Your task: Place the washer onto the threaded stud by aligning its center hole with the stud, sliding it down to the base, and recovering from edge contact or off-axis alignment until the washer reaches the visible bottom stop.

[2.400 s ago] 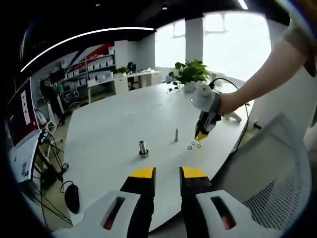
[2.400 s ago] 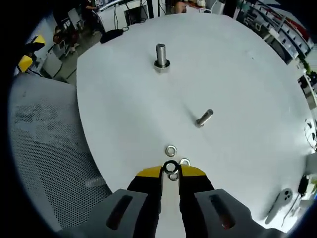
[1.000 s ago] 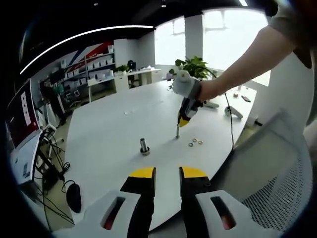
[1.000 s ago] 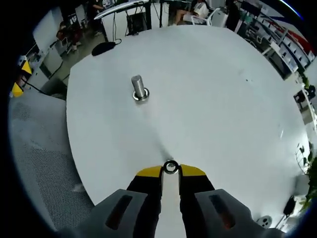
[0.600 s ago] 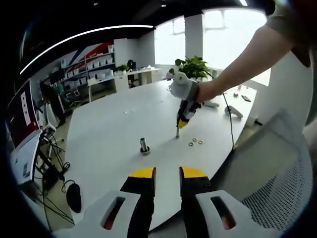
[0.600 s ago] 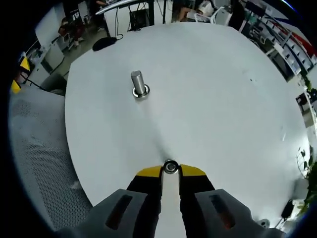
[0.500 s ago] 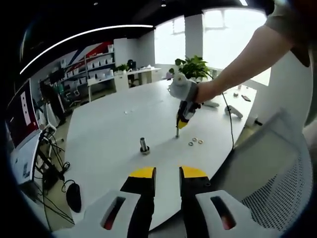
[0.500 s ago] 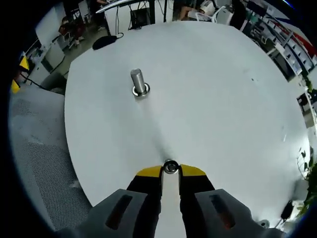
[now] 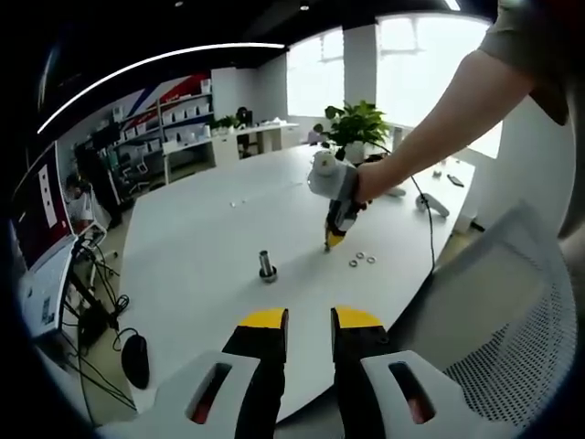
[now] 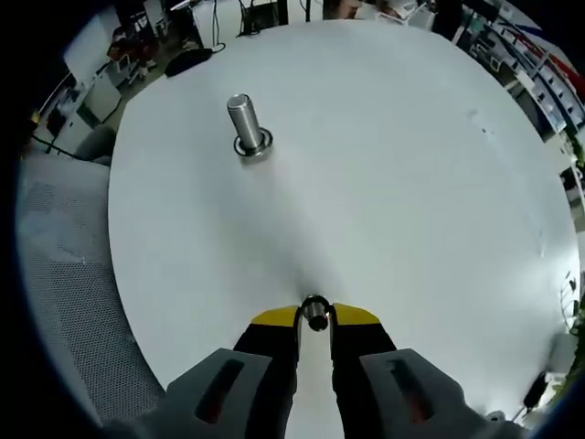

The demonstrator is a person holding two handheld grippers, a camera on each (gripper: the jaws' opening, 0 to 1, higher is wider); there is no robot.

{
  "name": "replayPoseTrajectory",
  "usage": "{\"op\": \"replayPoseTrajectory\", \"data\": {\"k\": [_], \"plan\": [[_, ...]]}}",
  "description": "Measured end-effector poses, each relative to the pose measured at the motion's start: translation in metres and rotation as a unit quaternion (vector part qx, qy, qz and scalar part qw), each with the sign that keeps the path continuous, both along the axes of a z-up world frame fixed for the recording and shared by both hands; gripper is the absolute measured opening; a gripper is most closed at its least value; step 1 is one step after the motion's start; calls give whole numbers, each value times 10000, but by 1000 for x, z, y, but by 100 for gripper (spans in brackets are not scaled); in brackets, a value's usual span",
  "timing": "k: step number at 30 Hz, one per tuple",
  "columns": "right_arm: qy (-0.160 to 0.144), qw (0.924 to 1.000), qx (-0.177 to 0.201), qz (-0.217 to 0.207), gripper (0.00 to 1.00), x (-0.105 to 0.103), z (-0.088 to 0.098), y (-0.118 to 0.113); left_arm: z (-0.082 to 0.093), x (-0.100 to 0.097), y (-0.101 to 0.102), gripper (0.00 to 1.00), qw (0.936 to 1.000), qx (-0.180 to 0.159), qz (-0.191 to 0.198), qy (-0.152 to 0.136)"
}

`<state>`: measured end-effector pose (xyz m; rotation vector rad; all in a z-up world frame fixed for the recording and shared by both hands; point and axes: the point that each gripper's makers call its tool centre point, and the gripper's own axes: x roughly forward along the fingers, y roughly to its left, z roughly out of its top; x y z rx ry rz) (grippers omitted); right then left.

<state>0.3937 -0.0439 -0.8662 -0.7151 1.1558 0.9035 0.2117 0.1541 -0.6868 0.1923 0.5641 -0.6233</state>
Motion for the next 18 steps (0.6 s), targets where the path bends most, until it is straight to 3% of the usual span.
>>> {"op": "replayPoseTrajectory", "data": {"k": [4,18], "plan": [[53,9999,-81,90,14,0,-8,-1,-1,0,0,16,10000,14,15,23],[69,10000,12,-69,20,-2,-5,0,-1,0,0,16,10000,-6,17,28]]}}
